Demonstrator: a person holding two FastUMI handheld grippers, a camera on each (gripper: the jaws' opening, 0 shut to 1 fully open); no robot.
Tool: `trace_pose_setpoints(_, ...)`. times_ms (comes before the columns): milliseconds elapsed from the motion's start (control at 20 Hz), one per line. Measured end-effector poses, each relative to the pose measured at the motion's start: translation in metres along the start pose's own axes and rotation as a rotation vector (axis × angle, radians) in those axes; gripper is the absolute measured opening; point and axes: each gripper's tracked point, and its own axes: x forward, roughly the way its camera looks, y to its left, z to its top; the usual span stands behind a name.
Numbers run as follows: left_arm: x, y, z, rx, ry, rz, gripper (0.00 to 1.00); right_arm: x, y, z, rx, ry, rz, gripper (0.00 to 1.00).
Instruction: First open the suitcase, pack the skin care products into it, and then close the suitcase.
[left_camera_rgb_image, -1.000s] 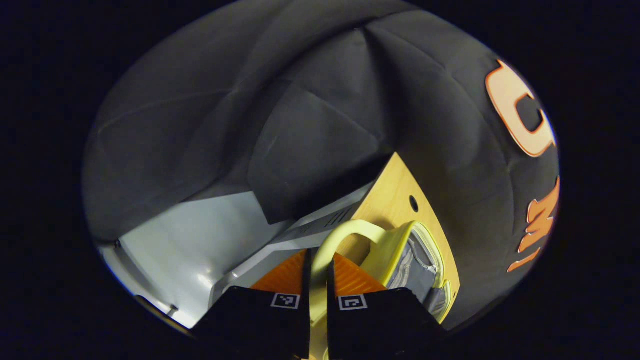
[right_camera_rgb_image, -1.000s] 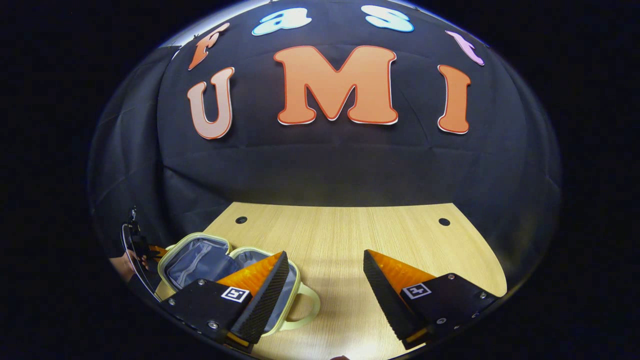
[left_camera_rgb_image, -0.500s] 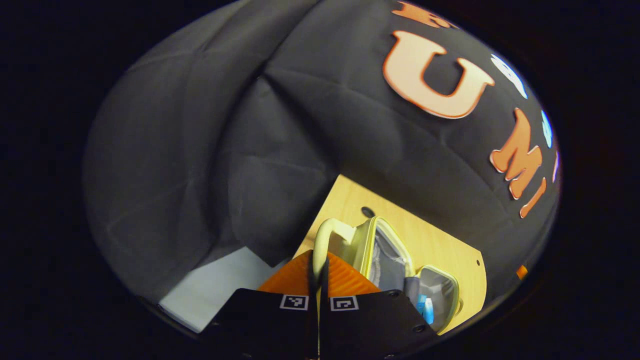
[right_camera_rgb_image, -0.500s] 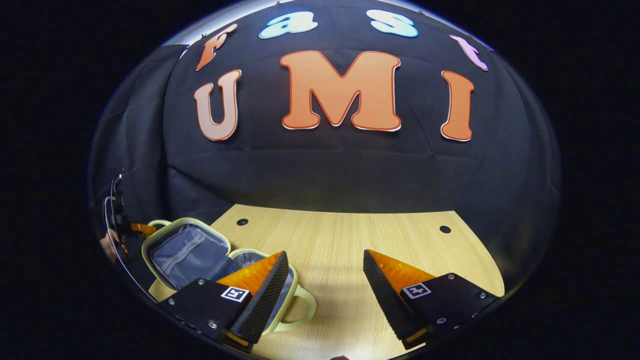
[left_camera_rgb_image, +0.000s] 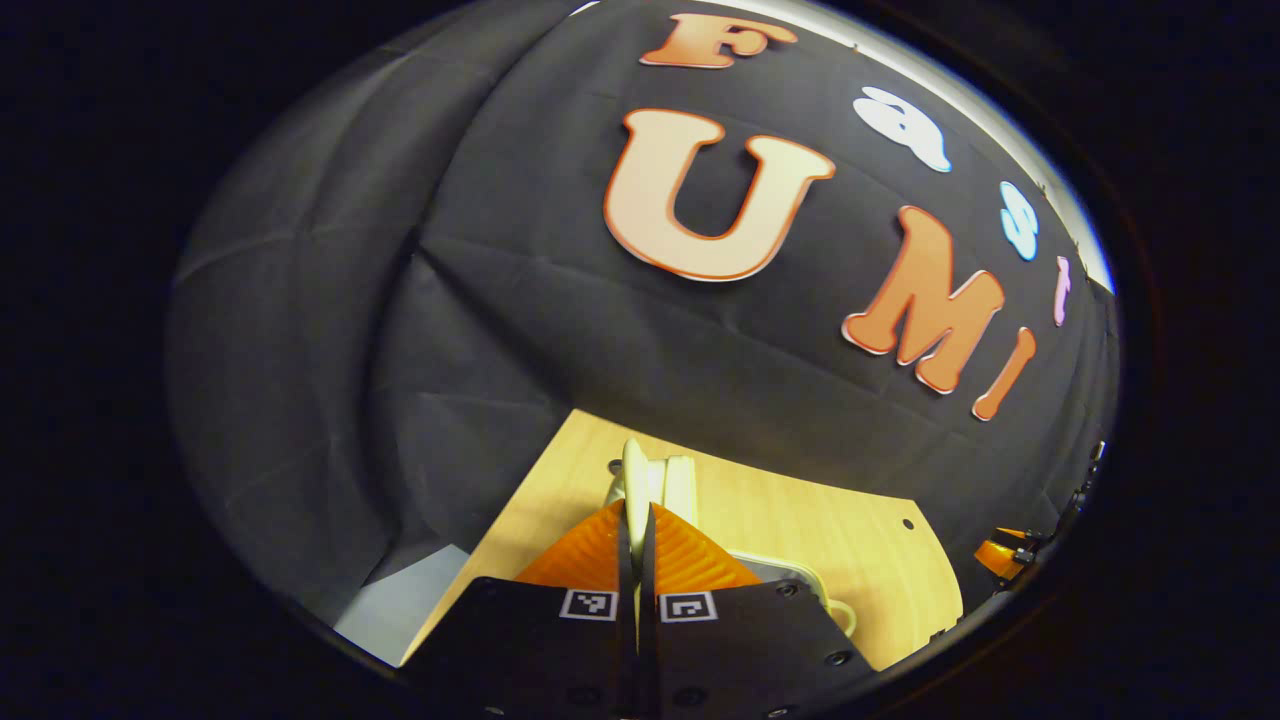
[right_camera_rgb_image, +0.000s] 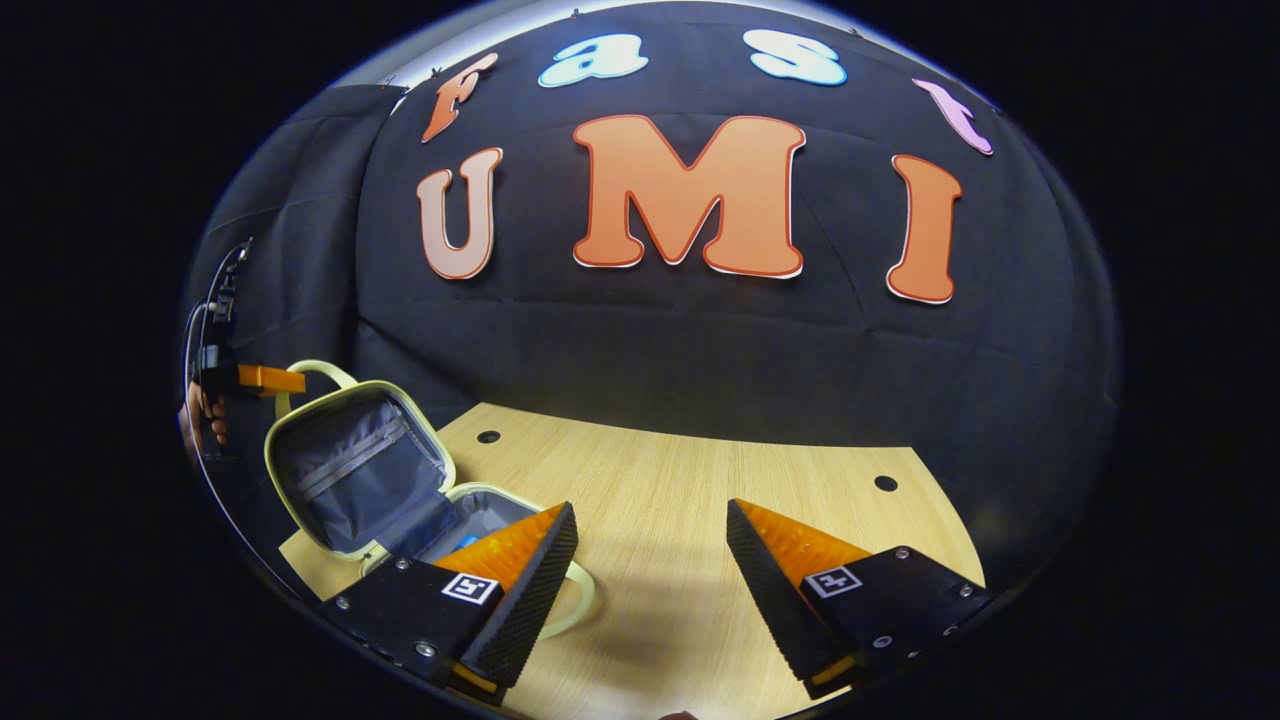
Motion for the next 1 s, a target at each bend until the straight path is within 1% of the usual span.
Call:
trace_pose_setpoints(50,-0.006,-0.017,-0.001,0.012,-0.005,-0.008,0.01,-0.001,-0.004,-0.001,-0.006,-0.003,0.005,1.0)
trace_pose_setpoints(100,-0.012,-0.032,-0.003,0.026,-0.006,-0.017,0.01,-0.005,-0.009,0.0,-0.01,-0.006,0.009,0.95)
trace_pose_setpoints(150,-0.015,-0.048,-0.005,0.047,-0.013,-0.024,0.01,-0.006,-0.012,0.0,-0.01,-0.01,0.017,0.95)
trace_pose_setpoints(200,-0.017,-0.063,-0.007,0.066,-0.011,-0.032,0.01,-0.008,-0.016,0.0,-0.009,-0.013,0.021,1.0)
trace_pose_setpoints(250,-0.017,-0.077,-0.012,0.077,-0.009,-0.042,0.01,-0.01,-0.02,0.0,-0.004,-0.02,0.031,0.95)
trace_pose_setpoints(400,-0.015,-0.128,-0.022,0.086,0.009,-0.109,0.01,-0.015,-0.029,-0.002,0.009,-0.026,0.043,0.95)
trace_pose_setpoints(500,-0.013,-0.163,-0.039,0.105,0.027,-0.149,0.01,-0.021,-0.034,-0.005,0.018,-0.028,0.052,0.96)
trace_pose_setpoints(600,-0.01,-0.191,-0.054,0.131,0.046,-0.171,0.01,-0.025,-0.041,-0.01,0.021,-0.027,0.056,0.96)
trace_pose_setpoints(800,-0.002,-0.228,-0.087,0.119,0.1,-0.211,0.01,-0.031,-0.061,-0.017,0.029,-0.018,0.047,0.96)
trace_pose_setpoints(1000,0.009,-0.259,-0.127,0.119,0.15,-0.23,0.01,-0.037,-0.078,-0.026,0.034,-0.006,0.045,0.95)
